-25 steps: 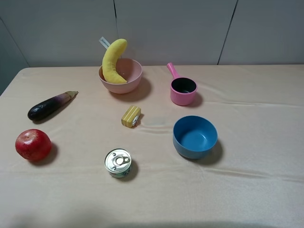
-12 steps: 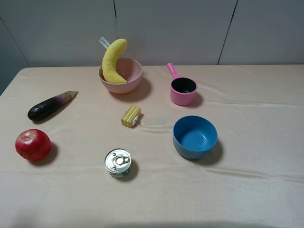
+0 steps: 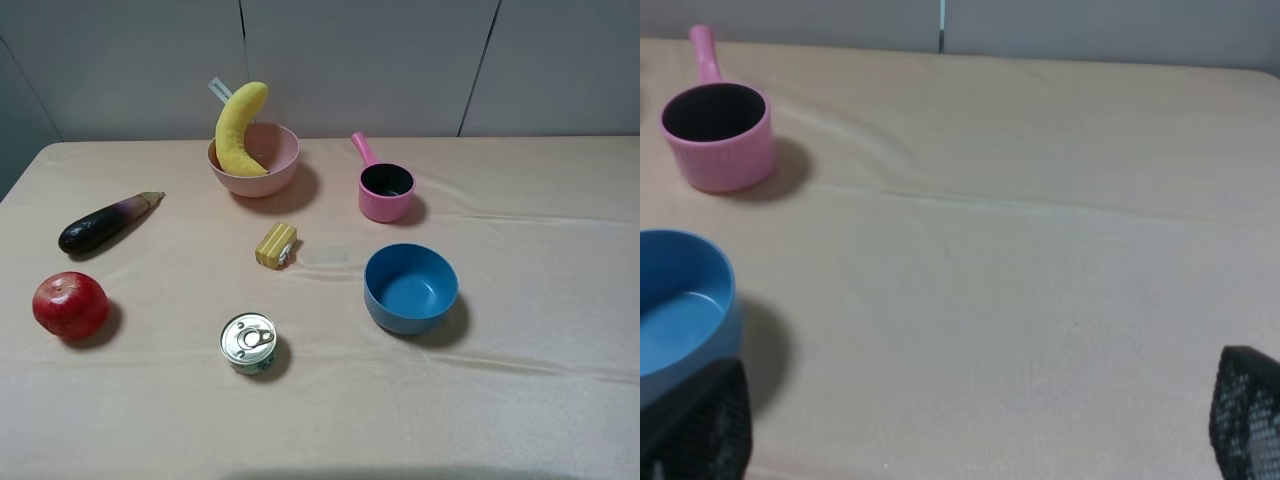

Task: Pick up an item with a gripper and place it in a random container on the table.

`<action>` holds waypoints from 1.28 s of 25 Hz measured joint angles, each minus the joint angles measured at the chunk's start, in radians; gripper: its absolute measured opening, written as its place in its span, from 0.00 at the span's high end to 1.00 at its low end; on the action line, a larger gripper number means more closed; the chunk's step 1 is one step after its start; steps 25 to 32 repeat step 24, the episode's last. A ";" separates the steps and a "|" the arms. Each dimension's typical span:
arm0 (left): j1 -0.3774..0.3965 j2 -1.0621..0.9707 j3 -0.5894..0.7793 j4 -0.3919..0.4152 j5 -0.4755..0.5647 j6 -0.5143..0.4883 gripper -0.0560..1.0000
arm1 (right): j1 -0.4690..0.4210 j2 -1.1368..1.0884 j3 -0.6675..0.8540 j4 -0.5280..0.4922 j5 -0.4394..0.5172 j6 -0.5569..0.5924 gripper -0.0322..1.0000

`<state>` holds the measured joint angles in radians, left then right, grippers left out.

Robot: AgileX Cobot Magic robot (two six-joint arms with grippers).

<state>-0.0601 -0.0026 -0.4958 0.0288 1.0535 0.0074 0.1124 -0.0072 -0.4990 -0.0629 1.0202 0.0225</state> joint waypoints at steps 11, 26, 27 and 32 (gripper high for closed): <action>0.000 -0.001 0.000 -0.015 0.000 0.024 0.01 | 0.000 0.000 0.000 0.000 0.000 0.000 0.30; 0.000 -0.001 0.000 -0.017 0.000 0.024 0.01 | 0.000 0.000 0.000 0.000 0.000 0.000 0.30; 0.000 -0.001 0.000 -0.017 0.000 0.024 0.01 | 0.000 0.000 0.000 0.000 0.000 0.000 0.30; 0.000 -0.001 0.000 -0.017 0.000 0.024 0.01 | 0.000 0.000 0.000 0.000 0.000 0.000 0.30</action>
